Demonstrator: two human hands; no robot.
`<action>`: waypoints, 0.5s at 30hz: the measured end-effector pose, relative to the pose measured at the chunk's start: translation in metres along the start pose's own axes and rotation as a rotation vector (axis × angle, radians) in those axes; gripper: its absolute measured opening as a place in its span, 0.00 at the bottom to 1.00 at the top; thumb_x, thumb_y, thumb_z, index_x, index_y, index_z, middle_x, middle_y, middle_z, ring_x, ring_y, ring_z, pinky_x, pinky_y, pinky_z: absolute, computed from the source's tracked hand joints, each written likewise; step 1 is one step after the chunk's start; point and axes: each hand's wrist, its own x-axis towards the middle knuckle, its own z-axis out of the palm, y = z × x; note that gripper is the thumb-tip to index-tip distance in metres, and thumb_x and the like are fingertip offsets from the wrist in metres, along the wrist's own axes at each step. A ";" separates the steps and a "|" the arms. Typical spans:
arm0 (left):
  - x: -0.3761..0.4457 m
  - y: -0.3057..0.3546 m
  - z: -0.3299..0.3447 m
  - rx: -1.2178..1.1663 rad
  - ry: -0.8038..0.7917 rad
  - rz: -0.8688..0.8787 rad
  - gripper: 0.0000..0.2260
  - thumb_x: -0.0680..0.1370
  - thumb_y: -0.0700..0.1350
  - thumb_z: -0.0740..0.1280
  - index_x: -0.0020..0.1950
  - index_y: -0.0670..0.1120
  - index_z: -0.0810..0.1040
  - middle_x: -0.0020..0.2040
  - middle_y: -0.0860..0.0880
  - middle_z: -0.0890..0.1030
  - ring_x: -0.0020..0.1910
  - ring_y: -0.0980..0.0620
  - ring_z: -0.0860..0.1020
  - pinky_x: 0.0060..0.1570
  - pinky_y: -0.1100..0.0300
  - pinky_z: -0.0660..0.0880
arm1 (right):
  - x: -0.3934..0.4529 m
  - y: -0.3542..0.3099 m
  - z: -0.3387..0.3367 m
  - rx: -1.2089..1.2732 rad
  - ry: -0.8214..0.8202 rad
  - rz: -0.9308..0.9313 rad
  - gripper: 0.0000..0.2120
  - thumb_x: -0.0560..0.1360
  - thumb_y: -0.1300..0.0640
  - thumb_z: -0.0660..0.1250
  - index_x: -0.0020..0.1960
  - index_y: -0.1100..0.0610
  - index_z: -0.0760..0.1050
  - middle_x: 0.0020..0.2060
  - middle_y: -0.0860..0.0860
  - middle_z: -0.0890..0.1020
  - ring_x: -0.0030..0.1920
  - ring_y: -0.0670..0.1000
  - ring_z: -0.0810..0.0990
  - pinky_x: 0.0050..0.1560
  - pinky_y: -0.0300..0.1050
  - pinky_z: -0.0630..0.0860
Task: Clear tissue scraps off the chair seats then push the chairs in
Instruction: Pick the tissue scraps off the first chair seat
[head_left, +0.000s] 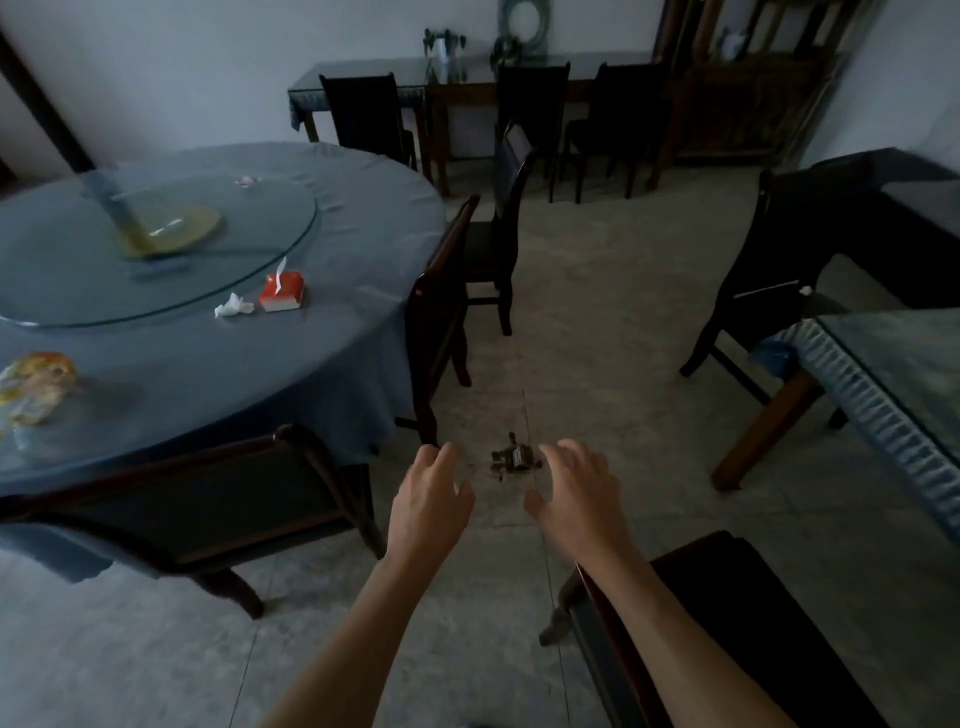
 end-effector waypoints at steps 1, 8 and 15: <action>0.014 -0.001 0.001 -0.003 -0.011 0.002 0.16 0.75 0.43 0.66 0.62 0.52 0.72 0.55 0.52 0.73 0.49 0.51 0.75 0.41 0.60 0.69 | 0.012 -0.002 0.000 0.006 0.000 0.015 0.32 0.74 0.37 0.60 0.73 0.51 0.63 0.70 0.51 0.67 0.68 0.57 0.66 0.64 0.59 0.70; 0.110 -0.008 0.008 -0.021 -0.077 0.089 0.18 0.74 0.43 0.68 0.62 0.53 0.71 0.53 0.53 0.72 0.49 0.52 0.75 0.40 0.62 0.68 | 0.084 -0.009 0.002 0.042 0.057 0.116 0.38 0.67 0.31 0.51 0.70 0.51 0.67 0.67 0.52 0.69 0.66 0.59 0.68 0.61 0.59 0.71; 0.223 -0.017 0.039 -0.054 -0.139 0.229 0.12 0.72 0.40 0.67 0.54 0.49 0.72 0.49 0.51 0.72 0.42 0.49 0.75 0.35 0.58 0.69 | 0.175 -0.003 0.012 -0.007 0.057 0.278 0.32 0.73 0.39 0.62 0.74 0.50 0.62 0.71 0.51 0.67 0.69 0.57 0.67 0.64 0.58 0.70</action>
